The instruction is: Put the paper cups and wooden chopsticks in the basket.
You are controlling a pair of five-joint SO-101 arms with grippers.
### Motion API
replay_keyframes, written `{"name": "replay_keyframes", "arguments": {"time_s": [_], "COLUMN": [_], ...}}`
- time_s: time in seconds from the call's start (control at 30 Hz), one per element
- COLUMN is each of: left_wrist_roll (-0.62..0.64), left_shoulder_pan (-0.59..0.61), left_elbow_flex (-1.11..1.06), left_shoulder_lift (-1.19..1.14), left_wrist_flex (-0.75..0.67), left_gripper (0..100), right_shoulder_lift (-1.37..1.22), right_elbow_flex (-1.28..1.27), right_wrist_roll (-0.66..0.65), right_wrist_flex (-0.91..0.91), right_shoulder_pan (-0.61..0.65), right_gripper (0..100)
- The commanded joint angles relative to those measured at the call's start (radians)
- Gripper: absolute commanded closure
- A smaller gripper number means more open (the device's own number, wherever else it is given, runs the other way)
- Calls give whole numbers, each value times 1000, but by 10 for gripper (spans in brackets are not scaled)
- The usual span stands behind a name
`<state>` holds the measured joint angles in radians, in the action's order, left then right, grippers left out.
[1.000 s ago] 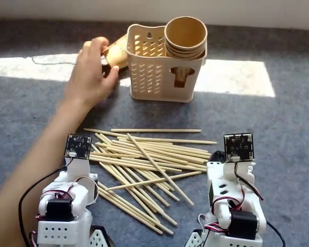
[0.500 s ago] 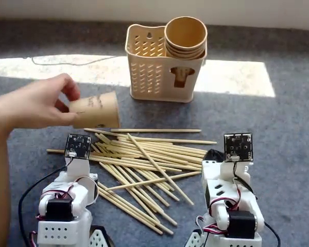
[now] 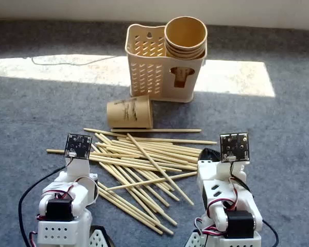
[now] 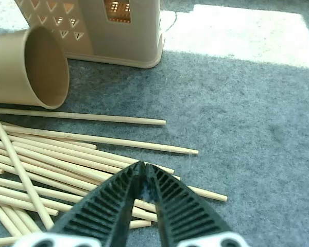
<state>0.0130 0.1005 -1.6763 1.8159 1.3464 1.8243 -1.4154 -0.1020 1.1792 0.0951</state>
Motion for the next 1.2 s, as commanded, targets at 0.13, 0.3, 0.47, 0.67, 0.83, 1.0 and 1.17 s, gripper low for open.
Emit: {"name": "replay_keyframes", "arguments": {"time_s": [0.13,0.3,0.47,0.67,0.83,1.0,1.17], "left_wrist_roll": [-2,-2,-2,-2,-2,-2,-2], "left_shoulder_pan": [-16,-16,-16,-16,-16,-16,-16], "left_elbow_flex": [-19,-19,-19,-19,-19,-19,-19], "left_shoulder_lift": [-1,-1,-1,-1,-1,-1,-1], "left_wrist_flex": [6,6,6,6,6,6,6], "left_gripper": [965,965,965,965,965,965,965], "right_shoulder_lift": [-5,-5,-5,-5,-5,-7,-7], "right_elbow_flex": [68,91,88,116,143,145,180], "right_wrist_roll": [5,5,5,9,6,6,3], "right_wrist_flex": [-33,-30,-28,-36,-28,-19,65], "right_shoulder_pan": [12,16,16,18,18,18,18], "right_gripper": [991,991,991,991,992,993,993]}}
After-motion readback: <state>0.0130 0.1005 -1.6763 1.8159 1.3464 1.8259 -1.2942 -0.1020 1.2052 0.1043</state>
